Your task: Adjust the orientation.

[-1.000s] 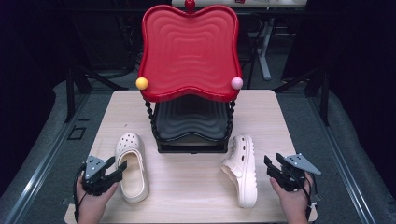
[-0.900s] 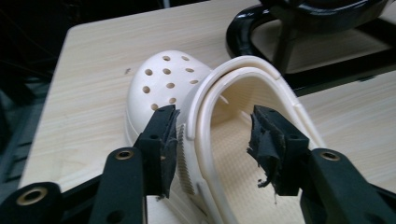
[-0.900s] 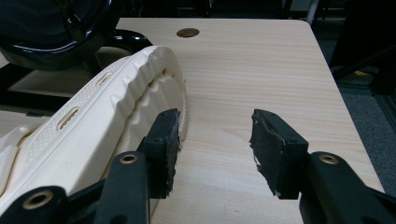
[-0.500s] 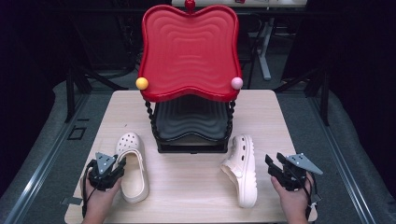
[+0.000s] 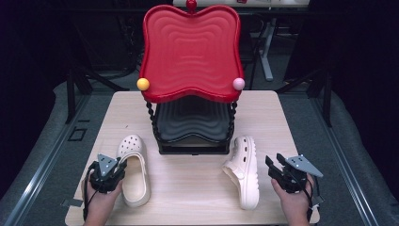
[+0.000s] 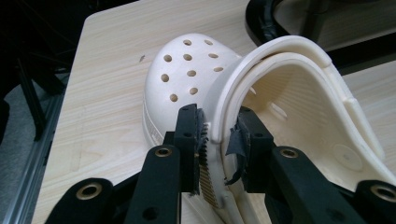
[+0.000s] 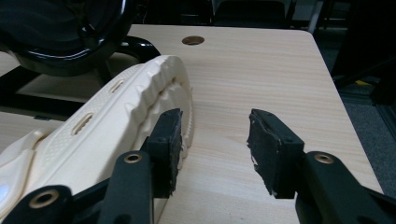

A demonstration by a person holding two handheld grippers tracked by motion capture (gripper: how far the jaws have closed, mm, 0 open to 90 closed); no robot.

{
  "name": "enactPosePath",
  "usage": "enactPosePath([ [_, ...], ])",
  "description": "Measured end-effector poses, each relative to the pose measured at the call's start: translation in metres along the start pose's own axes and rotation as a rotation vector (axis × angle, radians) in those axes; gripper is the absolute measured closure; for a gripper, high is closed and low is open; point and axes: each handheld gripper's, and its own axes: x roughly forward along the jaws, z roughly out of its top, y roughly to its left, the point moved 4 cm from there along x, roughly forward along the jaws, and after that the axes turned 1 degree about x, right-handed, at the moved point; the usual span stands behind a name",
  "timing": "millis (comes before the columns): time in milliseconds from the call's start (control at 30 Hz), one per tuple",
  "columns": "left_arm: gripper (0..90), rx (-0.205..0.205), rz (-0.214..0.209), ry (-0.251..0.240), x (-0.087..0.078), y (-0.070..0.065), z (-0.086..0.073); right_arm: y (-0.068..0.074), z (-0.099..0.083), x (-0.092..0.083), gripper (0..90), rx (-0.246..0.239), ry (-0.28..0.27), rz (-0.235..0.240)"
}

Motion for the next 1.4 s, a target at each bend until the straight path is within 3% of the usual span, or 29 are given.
enactPosePath([
  [167, 74.2, 0.003, -0.063, -0.013, -0.005, -0.010, 0.002, 0.017, 0.006, -0.006, 66.6, -0.039, -0.010, 0.055],
  [367, 74.2, 0.026, -0.106, -0.022, -0.007, -0.018, 0.002, 0.053, 0.013, -0.011, 86.6, -0.154, 0.006, 0.134],
  [467, 74.0, 0.020, -0.120, -0.022, -0.007, -0.019, 0.001, 0.066, 0.013, -0.009, 88.5, -0.194, 0.029, 0.163],
  [567, 73.2, 0.006, -0.133, -0.014, -0.006, -0.017, -0.002, 0.073, 0.010, -0.002, 88.5, -0.231, 0.058, 0.159],
  [667, 71.7, -0.004, -0.138, -0.021, -0.006, -0.017, -0.003, 0.071, 0.004, 0.003, 89.6, -0.252, 0.118, 0.144],
  [833, 68.1, -0.002, -0.140, -0.023, -0.007, -0.018, -0.003, 0.066, 0.004, 0.001, 89.9, -0.233, 0.109, 0.147],
  [1167, 65.0, -0.013, -0.141, -0.035, -0.008, -0.015, -0.002, 0.030, 0.007, -0.010, 90.0, -0.100, 0.114, 0.096],
  [1400, 64.6, -0.037, -0.150, -0.033, -0.008, -0.014, -0.003, 0.011, 0.005, -0.011, 90.0, -0.045, 0.136, 0.054],
])
